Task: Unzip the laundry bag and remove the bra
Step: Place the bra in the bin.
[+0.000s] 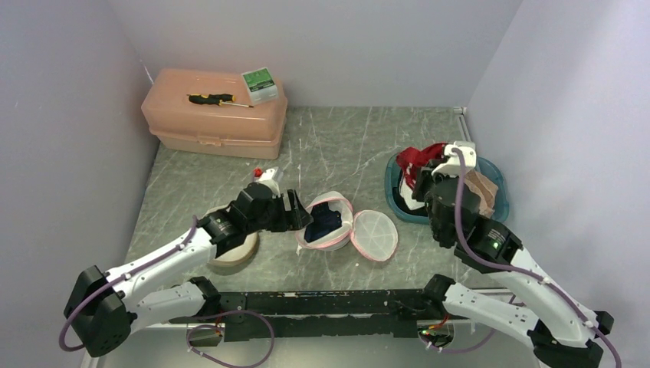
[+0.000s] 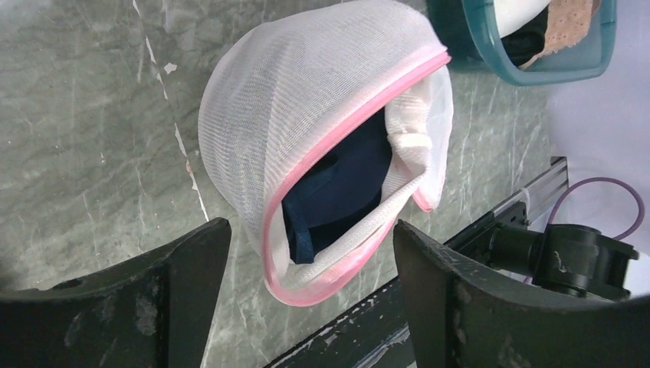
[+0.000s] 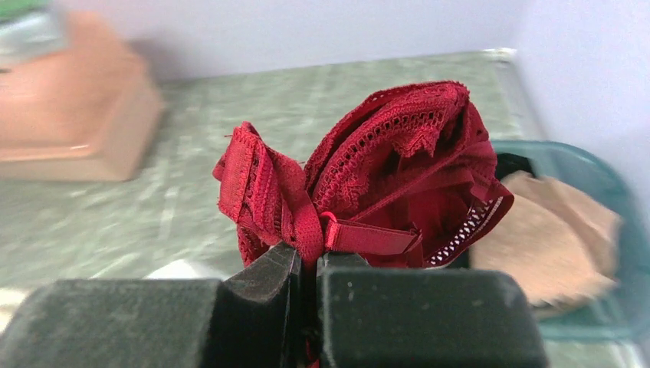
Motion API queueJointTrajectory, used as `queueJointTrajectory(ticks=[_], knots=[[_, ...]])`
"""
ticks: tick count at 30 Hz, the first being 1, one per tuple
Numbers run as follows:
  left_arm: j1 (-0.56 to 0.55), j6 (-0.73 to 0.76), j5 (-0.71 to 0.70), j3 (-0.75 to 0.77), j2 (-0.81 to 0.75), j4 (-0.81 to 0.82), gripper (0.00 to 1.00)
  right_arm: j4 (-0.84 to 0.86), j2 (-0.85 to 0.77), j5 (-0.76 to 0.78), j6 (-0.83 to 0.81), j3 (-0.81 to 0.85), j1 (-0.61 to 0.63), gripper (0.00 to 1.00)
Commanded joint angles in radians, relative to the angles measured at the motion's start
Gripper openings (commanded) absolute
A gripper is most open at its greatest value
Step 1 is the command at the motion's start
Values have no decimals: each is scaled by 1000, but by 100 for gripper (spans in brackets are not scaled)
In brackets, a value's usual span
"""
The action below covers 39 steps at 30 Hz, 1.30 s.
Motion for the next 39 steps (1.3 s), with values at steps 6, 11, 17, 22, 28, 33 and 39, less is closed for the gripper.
queueJointTrajectory(ticks=[6,11,17,22,28,33,39], knots=[[-1,-48,-114,72,-122,-120,87,-40,206,127,42,24,-432,0],[-1,-170,-240,30,-195,-134,90,-76,405,118,141,116,-626,0],[1,-265,-285,42,-136,-176,93,-23,619,170,124,167,-741,0],[0,-264,-257,55,-79,-193,93,-8,750,185,94,203,-836,0],[1,-297,-245,-2,-88,-164,92,23,866,148,100,162,-878,0],[1,-304,-235,-42,-119,-152,91,-1,947,54,121,206,-877,0],[0,-302,-242,-44,-107,-157,91,-36,995,-17,160,224,-877,9]])
